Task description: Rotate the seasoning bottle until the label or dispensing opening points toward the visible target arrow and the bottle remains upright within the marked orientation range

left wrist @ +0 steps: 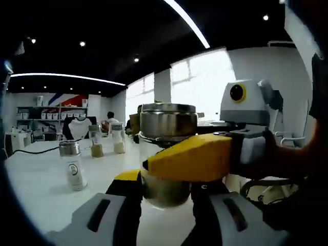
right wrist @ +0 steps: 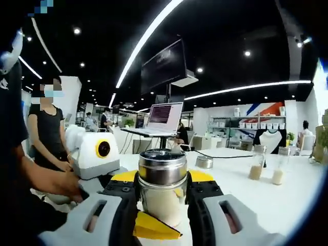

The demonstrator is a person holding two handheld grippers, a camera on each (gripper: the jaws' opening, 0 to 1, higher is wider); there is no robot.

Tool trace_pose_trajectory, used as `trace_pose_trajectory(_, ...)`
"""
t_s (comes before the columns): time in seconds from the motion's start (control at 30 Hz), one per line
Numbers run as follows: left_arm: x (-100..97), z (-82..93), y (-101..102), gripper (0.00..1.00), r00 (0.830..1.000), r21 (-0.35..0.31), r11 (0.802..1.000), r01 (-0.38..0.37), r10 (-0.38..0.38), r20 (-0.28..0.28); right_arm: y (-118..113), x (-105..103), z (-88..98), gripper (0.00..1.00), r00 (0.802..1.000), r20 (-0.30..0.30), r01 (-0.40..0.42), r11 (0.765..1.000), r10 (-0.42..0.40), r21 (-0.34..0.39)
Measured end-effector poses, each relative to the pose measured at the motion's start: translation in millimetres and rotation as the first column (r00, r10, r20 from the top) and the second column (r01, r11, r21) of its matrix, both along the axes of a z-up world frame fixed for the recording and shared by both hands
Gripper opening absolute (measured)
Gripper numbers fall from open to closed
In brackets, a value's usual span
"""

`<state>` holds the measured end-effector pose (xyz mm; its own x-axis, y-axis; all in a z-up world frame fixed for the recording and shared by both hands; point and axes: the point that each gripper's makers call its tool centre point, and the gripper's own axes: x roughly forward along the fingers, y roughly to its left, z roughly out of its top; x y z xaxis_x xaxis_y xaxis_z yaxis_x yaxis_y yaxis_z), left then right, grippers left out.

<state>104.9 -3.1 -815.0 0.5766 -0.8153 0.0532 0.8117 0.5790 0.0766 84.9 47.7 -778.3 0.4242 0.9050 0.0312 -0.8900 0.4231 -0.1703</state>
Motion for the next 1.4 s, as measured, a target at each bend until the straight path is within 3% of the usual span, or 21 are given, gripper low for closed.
trace_pose_trajectory(0.07, -2.4, -0.6, -1, 0.38, 1.0, 0.039, 0.999, -0.006, 0.005, 0.031, 0, -2, -0.5, 0.34, 1.0, -0.002, -0.018, 1.0, 0.018, 0.0)
trace_pose_trajectory(0.17, 2.9, -0.2, 4, 0.38, 0.996, 0.07, 0.995, -0.074, 0.069, 0.064, -1, 1, -0.2, 0.35, 1.0, -0.02, -0.022, 0.999, 0.022, 0.025)
trace_pose_trajectory(0.3, 15.4, 1.3, 11, 0.38, 0.97, 0.095, 0.968, -0.231, 0.222, 0.103, -4, 11, 2.4, 0.34, 0.996, -0.073, 0.06, 0.995, -0.055, 0.082)
trace_pose_trajectory(0.37, 18.8, 3.6, 15, 0.37, 0.958, 0.045, 0.958, -0.283, 0.279, 0.07, -3, 14, 4.5, 0.34, 0.993, -0.076, 0.092, 0.991, -0.085, 0.095)
trace_pose_trajectory(0.43, 21.1, 4.6, 19, 0.37, 0.943, 0.021, 0.945, -0.328, 0.326, 0.071, -1, 15, 5.3, 0.33, 0.991, -0.071, 0.124, 0.988, -0.118, 0.097)
trace_pose_trajectory(0.5, 24.1, 3.4, 25, 0.37, 0.922, 0.021, 0.924, -0.382, 0.38, 0.071, 3, 16, 2.8, 0.33, 0.984, -0.059, 0.17, 0.983, -0.166, 0.076)
trace_pose_trajectory(0.67, 26.3, -1.1, 29, 0.37, 0.906, 0.058, 0.905, -0.421, 0.416, 0.082, 5, 21, -3.5, 0.33, 0.968, -0.063, 0.246, 0.968, -0.243, 0.045)
trace_pose_trajectory(0.8, 26.6, -4.3, 28, 0.38, 0.909, 0.053, 0.908, -0.416, 0.413, 0.055, 4, 25, -7.6, 0.33, 0.954, -0.068, 0.293, 0.956, -0.291, 0.025)
trace_pose_trajectory(0.9, 27.6, -5.4, 28, 0.38, 0.907, 0.057, 0.905, -0.421, 0.418, 0.057, 4, 25, -8.9, 0.33, 0.955, -0.026, 0.296, 0.955, -0.297, -0.02)
trace_pose_trajectory(0.93, 27.2, -5.5, 28, 0.38, 0.911, 0.048, 0.91, -0.411, 0.409, 0.047, 4, 25, -8.4, 0.33, 0.955, -0.028, 0.295, 0.955, -0.296, -0.017)
trace_pose_trajectory(1.0, 24.4, -3.9, 22, 0.38, 0.94, 0.011, 0.94, -0.342, 0.342, 0.018, 2, 26, -7.2, 0.33, 0.956, -0.034, 0.29, 0.957, -0.29, -0.014)
trace_pose_trajectory(1.07, 22.8, -4.4, 20, 0.38, 0.954, 0.02, 0.954, -0.298, 0.298, 0.017, 0, 26, -7.5, 0.33, 0.958, -0.048, 0.283, 0.959, -0.283, -0.01)
trace_pose_trajectory(1.17, 24.0, -4.1, 24, 0.37, 0.948, 0.065, 0.947, -0.315, 0.311, 0.072, 3, 24, -9.3, 0.33, 0.962, -0.049, 0.269, 0.963, -0.27, -0.019)
trace_pose_trajectory(1.3, 24.8, -4.2, 24, 0.38, 0.949, 0.061, 0.949, -0.311, 0.307, 0.065, 4, 24, -9.5, 0.32, 0.959, -0.035, 0.279, 0.96, -0.28, -0.023)
trace_pose_trajectory(1.4, 26.3, -5.7, 23, 0.38, 0.953, 0.069, 0.952, -0.298, 0.293, 0.075, 1, 27, -11.0, 0.32, 0.956, -0.062, 0.287, 0.958, -0.287, -0.005)
